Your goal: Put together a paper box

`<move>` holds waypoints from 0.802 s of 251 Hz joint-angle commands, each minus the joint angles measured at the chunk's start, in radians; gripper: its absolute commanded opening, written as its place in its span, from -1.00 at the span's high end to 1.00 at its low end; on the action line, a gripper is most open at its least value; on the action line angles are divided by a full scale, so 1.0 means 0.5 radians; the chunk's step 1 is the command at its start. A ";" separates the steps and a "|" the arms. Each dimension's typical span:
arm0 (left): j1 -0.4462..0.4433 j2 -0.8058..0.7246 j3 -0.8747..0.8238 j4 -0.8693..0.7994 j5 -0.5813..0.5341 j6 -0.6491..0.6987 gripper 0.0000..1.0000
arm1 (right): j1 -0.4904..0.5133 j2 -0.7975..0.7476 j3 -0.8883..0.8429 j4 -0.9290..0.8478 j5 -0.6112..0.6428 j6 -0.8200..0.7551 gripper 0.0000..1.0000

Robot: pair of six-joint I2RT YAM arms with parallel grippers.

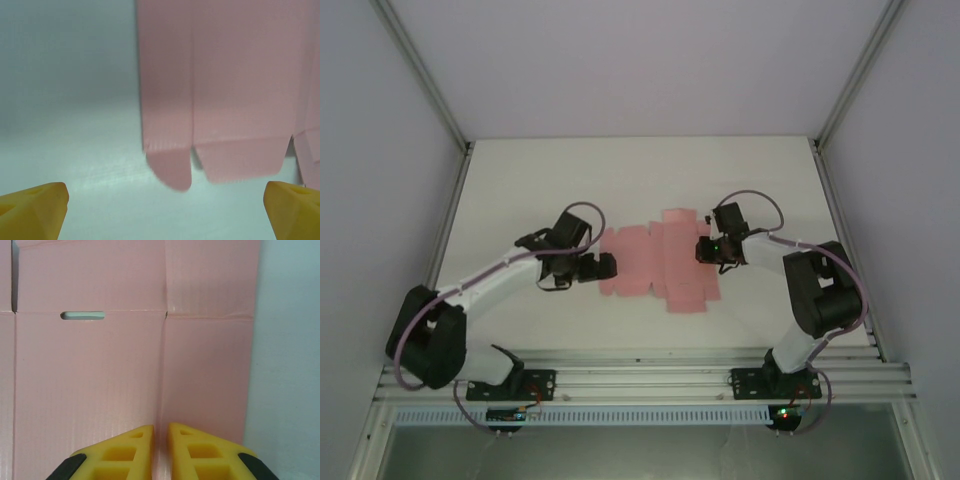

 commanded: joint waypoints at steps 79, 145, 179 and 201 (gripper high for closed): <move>-0.014 -0.032 -0.688 1.444 0.542 -1.075 -0.55 | 0.018 0.073 -0.054 -0.188 -0.036 0.144 0.64; -0.010 0.262 -0.724 1.924 0.626 -1.255 -0.08 | 0.025 0.055 -0.095 -0.167 -0.034 0.185 0.64; 0.018 0.218 -0.688 1.674 0.421 -1.162 0.16 | 0.032 0.051 -0.107 -0.148 -0.031 0.192 0.65; 0.037 0.168 -0.703 1.621 0.329 -1.156 0.39 | 0.031 0.052 -0.103 -0.162 -0.031 0.191 0.66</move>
